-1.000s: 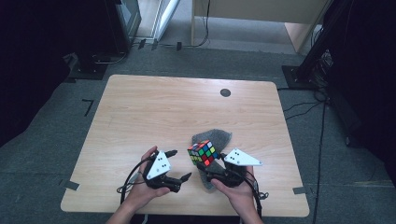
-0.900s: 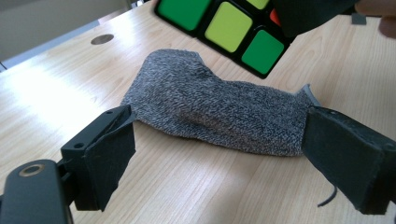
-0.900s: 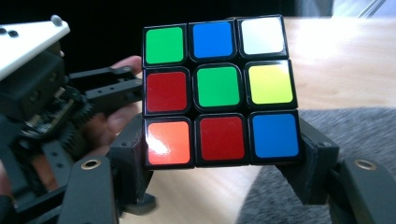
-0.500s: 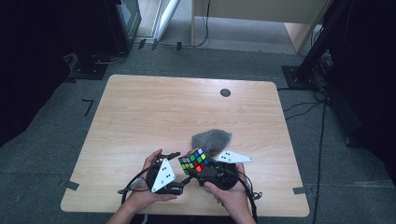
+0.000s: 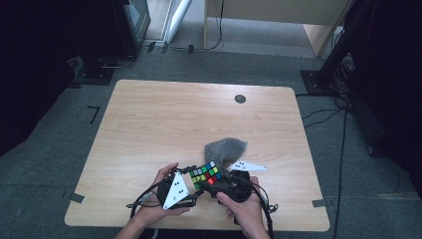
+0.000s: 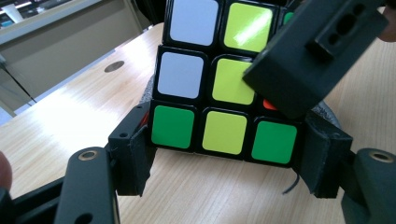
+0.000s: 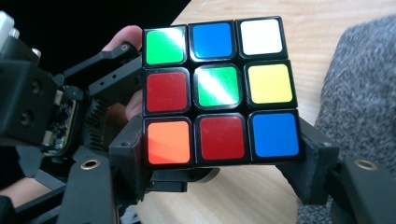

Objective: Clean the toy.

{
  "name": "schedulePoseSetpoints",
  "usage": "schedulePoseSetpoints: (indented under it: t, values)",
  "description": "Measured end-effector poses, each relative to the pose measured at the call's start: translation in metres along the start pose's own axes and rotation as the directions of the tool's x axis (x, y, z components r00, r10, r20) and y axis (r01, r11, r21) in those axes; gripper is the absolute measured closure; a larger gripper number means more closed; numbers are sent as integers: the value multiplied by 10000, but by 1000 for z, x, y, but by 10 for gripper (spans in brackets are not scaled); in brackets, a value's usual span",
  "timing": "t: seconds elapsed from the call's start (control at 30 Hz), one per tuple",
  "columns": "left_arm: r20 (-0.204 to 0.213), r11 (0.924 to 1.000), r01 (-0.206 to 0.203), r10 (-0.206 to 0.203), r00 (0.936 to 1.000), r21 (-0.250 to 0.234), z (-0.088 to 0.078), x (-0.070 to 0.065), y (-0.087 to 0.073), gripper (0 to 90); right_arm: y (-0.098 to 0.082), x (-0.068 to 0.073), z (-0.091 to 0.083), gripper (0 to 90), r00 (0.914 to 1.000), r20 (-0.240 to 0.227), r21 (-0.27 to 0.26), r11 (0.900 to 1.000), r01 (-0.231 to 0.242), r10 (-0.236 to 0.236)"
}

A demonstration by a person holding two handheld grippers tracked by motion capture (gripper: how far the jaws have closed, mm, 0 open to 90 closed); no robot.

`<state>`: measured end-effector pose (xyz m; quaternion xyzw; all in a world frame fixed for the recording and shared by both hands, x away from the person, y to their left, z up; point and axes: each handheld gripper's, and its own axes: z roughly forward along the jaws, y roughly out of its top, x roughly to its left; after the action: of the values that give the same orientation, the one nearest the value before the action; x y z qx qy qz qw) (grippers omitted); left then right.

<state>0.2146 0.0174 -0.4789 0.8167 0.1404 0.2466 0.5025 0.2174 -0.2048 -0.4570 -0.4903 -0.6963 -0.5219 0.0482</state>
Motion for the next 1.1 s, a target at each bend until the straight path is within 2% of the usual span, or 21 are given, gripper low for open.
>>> schedulePoseSetpoints:
  t: [0.13,0.33,0.43,0.5,0.63,0.73,0.8,0.87,0.9,0.93,0.97,1.0,1.1]
  values:
    - [50,10000,-31,31,10000,38,1,-1,0,316,2,-6,0,339,9972,-327,327,9973,-662,672]
    - [85,9999,-133,133,9999,53,2,-3,0,282,1,-8,3,339,9941,-622,722,9938,-844,890]
    - [81,9995,-305,305,9995,11,1,-5,0,329,0,-9,5,339,9938,-618,750,9933,-879,927]
    - [70,9996,-271,272,9996,-99,1,-4,0,338,1,-10,4,337,9934,-743,702,9941,-825,877]
    - [-128,10000,-15,15,9999,15,0,0,0,341,5,-13,-1,335,9922,-930,576,9953,-781,832]
    - [-474,9990,419,-410,9980,180,-1,9,-4,344,11,-18,-12,335,9919,-952,116,9965,-829,837]
    - [-605,9957,923,-913,9940,129,-5,18,-5,344,14,-23,-21,358,9954,-638,-473,9961,-742,711]
    - [-759,9906,1362,-1352,9879,79,-7,25,-7,344,15,-28,-25,360,9994,315,-961,9953,-105,136]
    - [-831,9886,1503,-1491,9853,77,-8,29,-8,344,14,-31,-24,360,9950,968,-974,9946,354,-260]
    - [-888,9861,1658,-1645,9824,70,-9,31,-8,344,12,-33,-21,363,9840,1618,-806,9928,888,-749]
    - [-916,9838,1790,-1776,9798,75,-10,33,-9,344,9,-35,-15,378,9681,2159,-567,9882,1421,-1269]
    - [-933,9820,1886,-1870,9779,89,-11,35,-9,344,5,-36,-9,407,9558,2423,-285,9835,1784,-1663]
    - [-945,9795,2013,-1995,9753,104,-10,36,-10,344,-6,-40,8,521,9293,2589,378,9641,2627,-2634]
